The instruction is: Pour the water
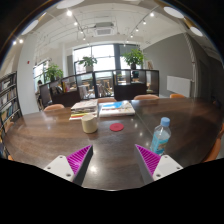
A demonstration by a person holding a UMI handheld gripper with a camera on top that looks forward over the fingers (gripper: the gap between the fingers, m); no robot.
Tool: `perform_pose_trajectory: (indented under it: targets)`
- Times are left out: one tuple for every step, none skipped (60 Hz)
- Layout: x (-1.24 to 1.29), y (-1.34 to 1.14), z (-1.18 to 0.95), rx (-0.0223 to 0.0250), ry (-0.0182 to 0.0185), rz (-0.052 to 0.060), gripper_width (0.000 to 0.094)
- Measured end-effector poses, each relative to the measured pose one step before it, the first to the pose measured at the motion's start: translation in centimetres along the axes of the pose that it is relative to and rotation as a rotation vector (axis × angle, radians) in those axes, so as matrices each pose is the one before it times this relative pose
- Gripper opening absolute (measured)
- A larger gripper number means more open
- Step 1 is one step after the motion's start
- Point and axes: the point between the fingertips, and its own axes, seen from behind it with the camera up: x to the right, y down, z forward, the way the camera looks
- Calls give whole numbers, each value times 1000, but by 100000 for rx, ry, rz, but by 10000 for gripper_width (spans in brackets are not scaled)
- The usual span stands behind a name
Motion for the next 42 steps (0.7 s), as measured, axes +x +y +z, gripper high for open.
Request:
perform_pose_trajectory:
  targets:
    - [1261, 354, 54, 798, 1179, -192, 855]
    - [1156, 368, 53, 742, 1173, -354, 853]
    - [1176, 352, 128, 525, 1188, -306, 859]
    - [1176, 398, 130, 249, 1278, -169, 854]
    - [1152, 447, 218, 56, 1269, -28, 849]
    - [1119, 470, 309, -145, 1151, 57, 852]
    - [1012, 492, 270, -309, 1038, 216, 849]
    - [931, 473, 317, -461, 948, 393, 846]
    - [908, 375, 325, -427, 990, 569, 852]
    - [869, 421, 588, -229, 663, 599, 848]
    - [727, 228, 252, -182, 471, 457, 849]
    - [647, 208, 528, -172, 162, 409, 851]
    - [548, 261, 706, -145, 35, 348, 852]
    - [555, 42, 204, -236, 289, 385, 851]
    - [505, 118, 472, -150, 237, 351, 854]
    - [429, -2, 548, 106, 63, 255, 851]
    - [371, -49, 461, 275, -216, 139, 849]
    - [324, -107, 521, 456, -282, -20, 855]
    - [324, -107, 535, 536, -115, -205, 849]
    - [379, -63, 726, 559, 12, -305, 847]
    - [383, -131, 554, 457, 208, -278, 852]
    - [385, -106, 521, 320, 288, -291, 850]
    - [325, -166, 327, 294, 261, -321, 846]
    - [207, -67, 783, 383, -100, -400, 853]
    - [220, -156, 622, 432, -195, -499, 843]
    - [212, -229, 364, 473, -52, -601, 839]
    - [160, -140, 793, 585, -250, -441, 837]
    - [156, -159, 583, 473, -192, -263, 825]
    - [108, -157, 366, 283, -112, -50, 815]
    - [157, -105, 514, 262, -106, 152, 803]
    - [103, -41, 701, 439, -223, 357, 786]
    - [41, -212, 231, 450, -276, 374, 769]
    - [-115, -59, 678, 485, -699, 482, 744]
    - [-76, -91, 222, 267, -721, 413, 708]
    - [-130, 79, 596, 108, -854, 607, 672]
    - [-69, -80, 136, 60, -480, 563, 636]
    - [-92, -3, 363, 116, -422, 486, 588]
    - [-125, -22, 303, 183, -543, 370, 532]
    - [76, -33, 191, 326, 310, 23, 501]
    - [-34, -103, 363, 1067, -21, -617, 500]
    - [47, -169, -144, 734, 65, -803, 487]
    - [20, 0, 39, -96, 180, -670, 475]
